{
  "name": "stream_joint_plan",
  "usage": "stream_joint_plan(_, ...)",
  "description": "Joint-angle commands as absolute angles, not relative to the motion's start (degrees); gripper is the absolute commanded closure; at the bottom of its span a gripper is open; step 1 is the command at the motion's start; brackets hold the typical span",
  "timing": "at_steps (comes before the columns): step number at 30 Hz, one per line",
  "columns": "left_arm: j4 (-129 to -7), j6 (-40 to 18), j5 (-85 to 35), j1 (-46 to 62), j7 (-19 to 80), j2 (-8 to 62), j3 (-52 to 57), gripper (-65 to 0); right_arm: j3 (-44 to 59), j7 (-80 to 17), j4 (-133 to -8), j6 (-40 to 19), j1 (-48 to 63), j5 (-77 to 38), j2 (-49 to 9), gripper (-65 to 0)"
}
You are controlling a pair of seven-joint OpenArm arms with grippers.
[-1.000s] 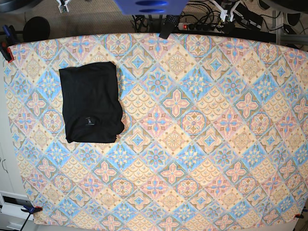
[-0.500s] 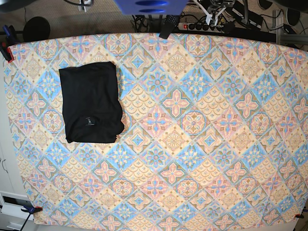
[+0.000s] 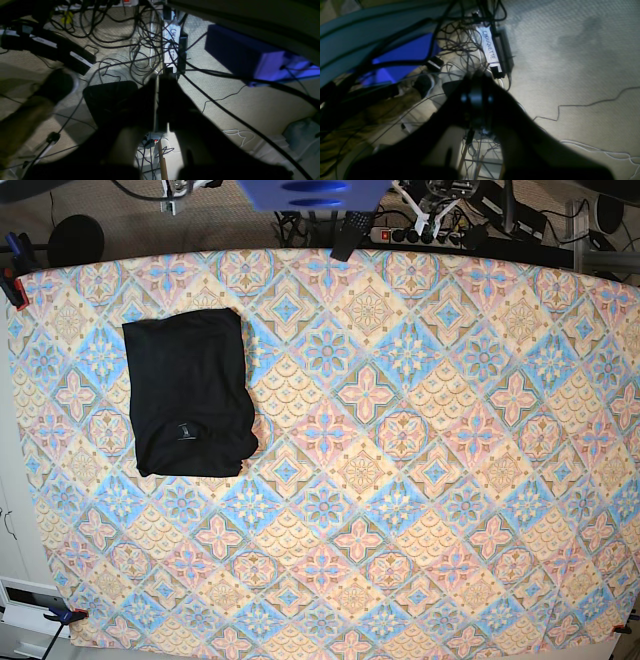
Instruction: Fold the T-shirt properly
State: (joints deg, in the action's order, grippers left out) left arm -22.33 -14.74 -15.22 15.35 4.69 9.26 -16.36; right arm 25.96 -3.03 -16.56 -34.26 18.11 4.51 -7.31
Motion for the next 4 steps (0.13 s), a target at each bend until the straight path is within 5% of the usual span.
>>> stream_joint_plan(1,-22.46,-14.73,-15.43,15.78,4.53,9.45,-16.31,-0.6,26.15,-3.12,-16.66,-34.95,18.59,4.26,-7.60,0.0)
stream_joint_plan(4,-22.46,-14.73,-15.43,15.78,4.53,9.27,-16.31,-0.6,26.15,-3.21,-16.66,-34.95,18.51,4.26,-7.60,0.0)
